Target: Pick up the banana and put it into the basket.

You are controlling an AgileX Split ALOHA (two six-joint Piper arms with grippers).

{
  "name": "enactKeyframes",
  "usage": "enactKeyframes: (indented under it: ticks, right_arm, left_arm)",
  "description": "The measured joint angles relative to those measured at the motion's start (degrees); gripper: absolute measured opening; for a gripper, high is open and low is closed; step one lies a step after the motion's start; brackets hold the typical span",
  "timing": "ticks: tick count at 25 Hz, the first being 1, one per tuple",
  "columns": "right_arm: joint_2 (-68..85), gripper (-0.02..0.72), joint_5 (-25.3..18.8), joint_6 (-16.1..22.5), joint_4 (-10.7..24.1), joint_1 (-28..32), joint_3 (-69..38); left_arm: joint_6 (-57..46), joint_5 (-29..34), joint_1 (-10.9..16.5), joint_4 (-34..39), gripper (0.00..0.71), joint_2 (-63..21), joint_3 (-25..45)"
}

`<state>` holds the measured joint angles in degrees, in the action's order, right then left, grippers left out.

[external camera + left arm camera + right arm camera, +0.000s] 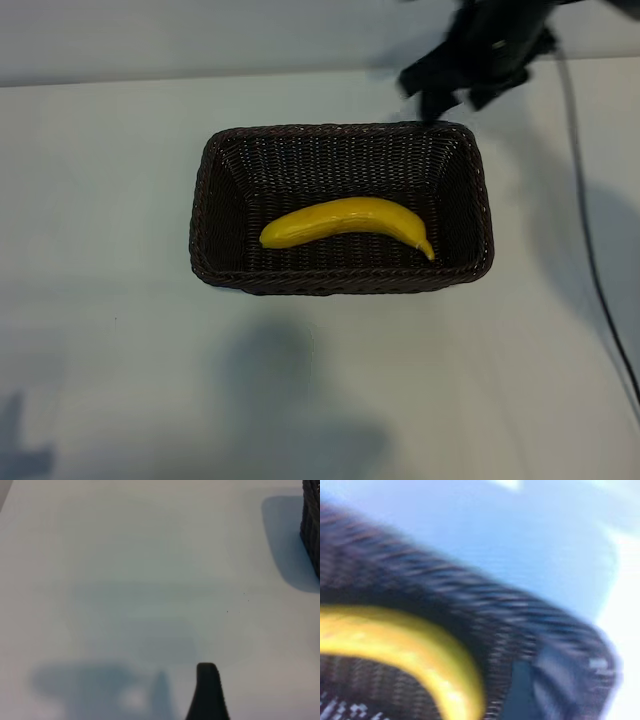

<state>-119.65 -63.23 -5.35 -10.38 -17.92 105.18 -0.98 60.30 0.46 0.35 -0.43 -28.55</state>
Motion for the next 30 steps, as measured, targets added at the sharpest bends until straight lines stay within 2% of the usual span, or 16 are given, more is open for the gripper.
enactKeyframes:
  ticks: [2, 6, 10, 14, 17, 23, 27, 30]
  right_arm:
    - [0.0, 0.592, -0.4, 1.8, -0.3, 3.5, 0.0]
    - [0.0, 0.592, -1.7, 3.0, 0.4, 9.8, 0.0]
    - [0.0, 0.59, -4.2, 3.2, 3.4, 15.1, 0.0]
    - [0.0, 0.59, -6.1, 1.6, 4.5, 19.1, 0.1]
    - [0.0, 0.59, -6.3, 0.3, 4.6, 20.0, 0.1]
    - [2.0, 0.59, -6.2, 0.4, 4.7, 20.0, -3.1]
    - [7.7, 0.59, -6.1, 0.0, 7.3, 20.0, -12.4]
    - [13.4, 0.59, -6.2, -0.3, 7.7, 20.0, -20.7]
  left_arm:
    - [0.0, 0.0, 0.0, 0.0, 0.568, 0.0, 0.0]
    - [0.0, 0.0, 0.0, 0.0, 0.568, 0.0, 0.0]
    - [0.0, 0.0, 0.0, 0.0, 0.568, 0.0, 0.0]
    - [0.0, 0.0, 0.0, 0.0, 0.568, 0.0, 0.0]
    - [0.0, 0.0, 0.0, 0.0, 0.568, 0.0, 0.0]
    - [0.0, 0.0, 0.0, 0.0, 0.568, 0.0, 0.0]
    - [0.0, 0.0, 0.0, 0.0, 0.568, 0.0, 0.0]
    - [0.0, 0.0, 0.0, 0.0, 0.568, 0.0, 0.0]
